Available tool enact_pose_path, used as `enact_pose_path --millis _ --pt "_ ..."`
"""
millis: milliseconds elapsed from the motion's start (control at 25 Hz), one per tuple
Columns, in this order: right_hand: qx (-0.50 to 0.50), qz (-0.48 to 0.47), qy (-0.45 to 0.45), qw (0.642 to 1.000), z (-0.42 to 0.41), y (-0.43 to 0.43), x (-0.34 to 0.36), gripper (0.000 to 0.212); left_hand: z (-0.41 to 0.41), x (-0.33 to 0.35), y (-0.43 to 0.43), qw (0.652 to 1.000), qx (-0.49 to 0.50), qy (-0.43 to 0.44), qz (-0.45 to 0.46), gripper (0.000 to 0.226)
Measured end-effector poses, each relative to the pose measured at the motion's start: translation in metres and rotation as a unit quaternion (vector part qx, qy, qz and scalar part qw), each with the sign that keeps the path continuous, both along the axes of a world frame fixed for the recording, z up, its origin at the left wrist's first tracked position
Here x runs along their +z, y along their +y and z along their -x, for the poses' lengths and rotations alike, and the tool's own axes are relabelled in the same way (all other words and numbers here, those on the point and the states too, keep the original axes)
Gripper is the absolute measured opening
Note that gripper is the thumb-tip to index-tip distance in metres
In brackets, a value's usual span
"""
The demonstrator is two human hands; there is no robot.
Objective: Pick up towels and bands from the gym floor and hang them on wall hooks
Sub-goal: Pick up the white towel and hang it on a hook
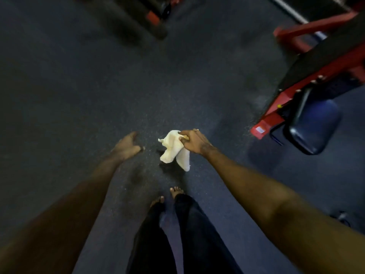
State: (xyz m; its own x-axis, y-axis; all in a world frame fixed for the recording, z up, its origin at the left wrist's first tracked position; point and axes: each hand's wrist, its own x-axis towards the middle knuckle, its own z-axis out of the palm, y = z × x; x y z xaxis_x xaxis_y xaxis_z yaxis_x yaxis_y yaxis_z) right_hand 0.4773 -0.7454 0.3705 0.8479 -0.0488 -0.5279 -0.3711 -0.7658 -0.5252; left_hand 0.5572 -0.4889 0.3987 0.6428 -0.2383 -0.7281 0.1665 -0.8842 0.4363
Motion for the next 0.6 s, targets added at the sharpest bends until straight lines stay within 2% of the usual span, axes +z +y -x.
enact_pose_path --millis 160,280,360,440,520,600 --pt "-0.036 0.023 -0.089 0.995 0.012 -0.023 0.136 0.023 -0.009 0.110 -0.055 0.983 -0.128 -0.086 0.103 0.071" --pt "-0.066 0.047 -0.129 0.988 0.032 -0.030 0.226 0.026 -0.006 0.187 -0.105 0.938 -0.253 -0.138 0.192 0.073" --pt "-0.111 0.040 -0.148 0.982 0.047 -0.033 0.280 0.023 0.001 0.233 -0.135 0.897 -0.330 -0.178 0.235 0.058" --pt "-0.173 0.049 -0.195 0.964 0.069 -0.039 0.327 0.015 0.014 0.276 -0.159 0.864 -0.379 -0.204 0.260 0.031" --pt "-0.235 0.060 -0.246 0.938 0.095 -0.048 0.363 0.015 0.020 0.311 -0.179 0.855 -0.381 -0.214 0.279 0.014" --pt "-0.290 0.042 -0.243 0.925 0.130 -0.060 0.378 0.016 0.029 0.340 -0.201 0.844 -0.368 -0.219 0.324 0.013"
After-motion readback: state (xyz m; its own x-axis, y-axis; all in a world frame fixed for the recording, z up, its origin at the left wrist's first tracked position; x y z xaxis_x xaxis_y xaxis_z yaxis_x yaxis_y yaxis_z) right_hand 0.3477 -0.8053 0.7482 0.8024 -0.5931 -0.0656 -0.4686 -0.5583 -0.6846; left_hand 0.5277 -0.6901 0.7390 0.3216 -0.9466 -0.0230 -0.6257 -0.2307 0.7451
